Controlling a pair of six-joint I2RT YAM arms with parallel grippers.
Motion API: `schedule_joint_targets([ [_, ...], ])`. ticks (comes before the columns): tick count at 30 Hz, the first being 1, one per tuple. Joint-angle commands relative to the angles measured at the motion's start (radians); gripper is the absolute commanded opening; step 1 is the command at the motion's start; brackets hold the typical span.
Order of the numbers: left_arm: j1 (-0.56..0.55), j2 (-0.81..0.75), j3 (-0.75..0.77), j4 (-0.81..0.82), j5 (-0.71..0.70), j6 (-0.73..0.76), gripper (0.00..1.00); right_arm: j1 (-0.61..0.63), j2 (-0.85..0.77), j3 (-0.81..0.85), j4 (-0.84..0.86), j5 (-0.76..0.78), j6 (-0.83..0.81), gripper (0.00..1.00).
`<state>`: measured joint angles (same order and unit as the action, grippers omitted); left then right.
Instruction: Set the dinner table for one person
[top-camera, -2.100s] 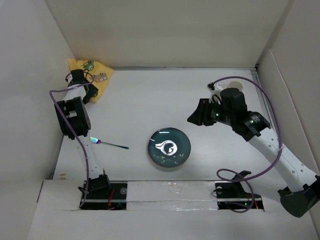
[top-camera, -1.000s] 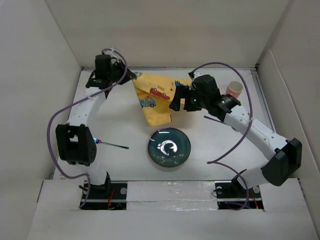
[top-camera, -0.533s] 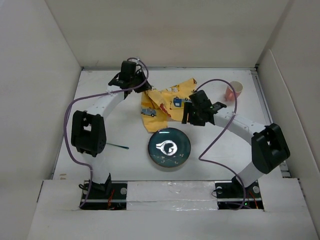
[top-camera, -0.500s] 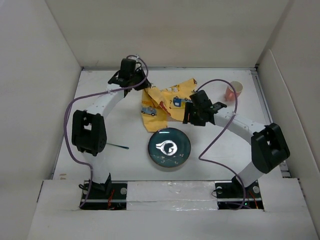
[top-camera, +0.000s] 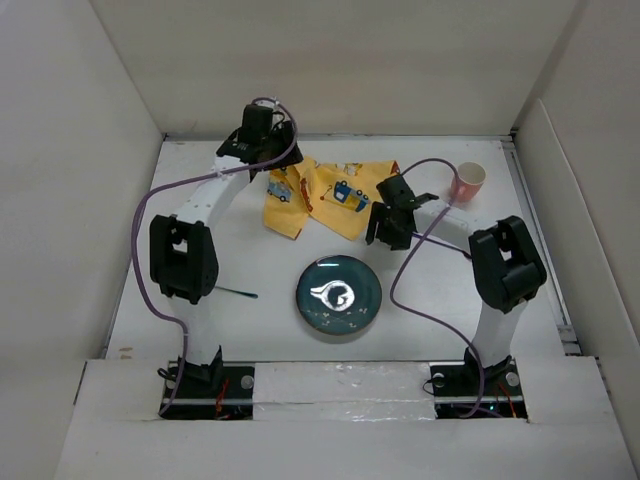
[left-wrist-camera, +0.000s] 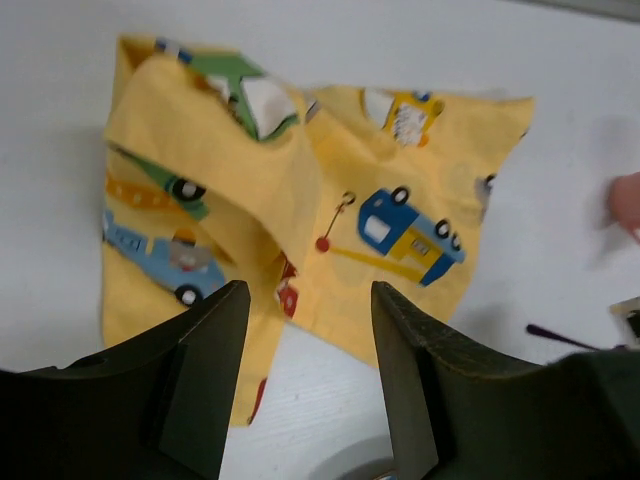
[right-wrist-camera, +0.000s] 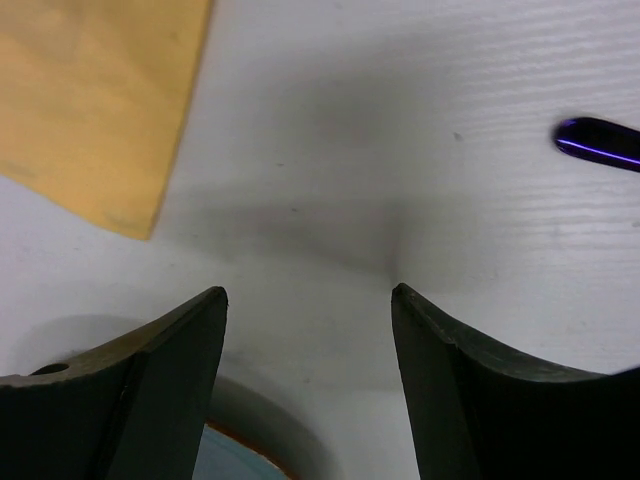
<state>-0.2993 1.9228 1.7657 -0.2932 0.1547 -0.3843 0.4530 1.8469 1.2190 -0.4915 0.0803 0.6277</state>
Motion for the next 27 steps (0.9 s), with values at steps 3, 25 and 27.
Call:
schedule_joint_targets([
  [3, 0.035, -0.174, -0.187, -0.032, -0.144, -0.004, 0.48, 0.046, 0.029, 0.115, 0.018, 0.004, -0.008, 0.72],
  [25, -0.035, -0.334, -0.848, 0.269, -0.064, -0.298, 0.49, 0.151, 0.296, 0.389, -0.154, 0.162, 0.015, 0.16],
  [27, -0.088, -0.283, -0.796, 0.244, -0.110, -0.298, 0.49, 0.142, 0.267, 0.357, -0.125, 0.164, 0.017, 0.09],
])
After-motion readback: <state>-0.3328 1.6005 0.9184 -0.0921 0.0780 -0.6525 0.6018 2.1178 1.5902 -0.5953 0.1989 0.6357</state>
